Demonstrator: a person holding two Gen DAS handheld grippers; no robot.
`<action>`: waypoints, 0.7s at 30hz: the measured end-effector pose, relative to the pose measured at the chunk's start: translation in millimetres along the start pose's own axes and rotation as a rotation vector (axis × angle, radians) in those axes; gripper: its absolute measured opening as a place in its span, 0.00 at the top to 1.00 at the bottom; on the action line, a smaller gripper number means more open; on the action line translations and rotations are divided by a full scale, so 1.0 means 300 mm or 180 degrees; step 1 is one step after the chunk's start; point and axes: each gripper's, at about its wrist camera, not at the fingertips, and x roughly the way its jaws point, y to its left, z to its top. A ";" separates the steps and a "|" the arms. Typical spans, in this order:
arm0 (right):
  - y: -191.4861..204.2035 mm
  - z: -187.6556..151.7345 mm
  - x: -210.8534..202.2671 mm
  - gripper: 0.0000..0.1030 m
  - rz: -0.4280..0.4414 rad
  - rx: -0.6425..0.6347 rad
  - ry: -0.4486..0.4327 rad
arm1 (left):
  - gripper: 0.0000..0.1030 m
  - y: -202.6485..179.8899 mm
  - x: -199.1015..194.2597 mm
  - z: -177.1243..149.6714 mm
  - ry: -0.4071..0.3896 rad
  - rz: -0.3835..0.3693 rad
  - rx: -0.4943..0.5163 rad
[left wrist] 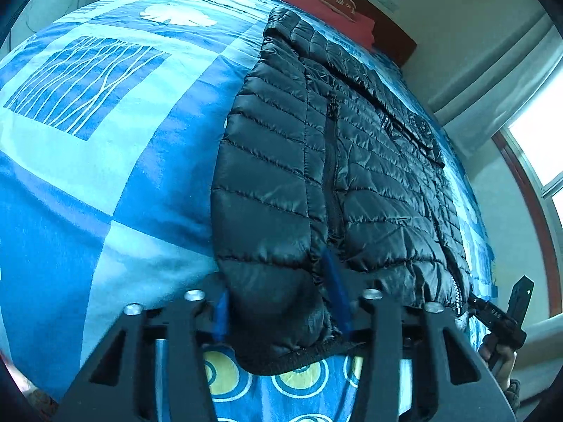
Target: Fold large clothes
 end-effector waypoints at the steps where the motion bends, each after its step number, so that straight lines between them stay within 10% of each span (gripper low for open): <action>1: -0.001 0.002 -0.007 0.82 0.0042 0.0011 -0.0010 | 0.72 0.000 -0.003 0.000 -0.0006 0.0001 -0.0002; 21: -0.070 -0.090 -0.359 0.89 0.1002 0.0606 -0.0175 | 0.87 -0.070 -0.401 -0.134 -0.0384 -0.0398 -0.0050</action>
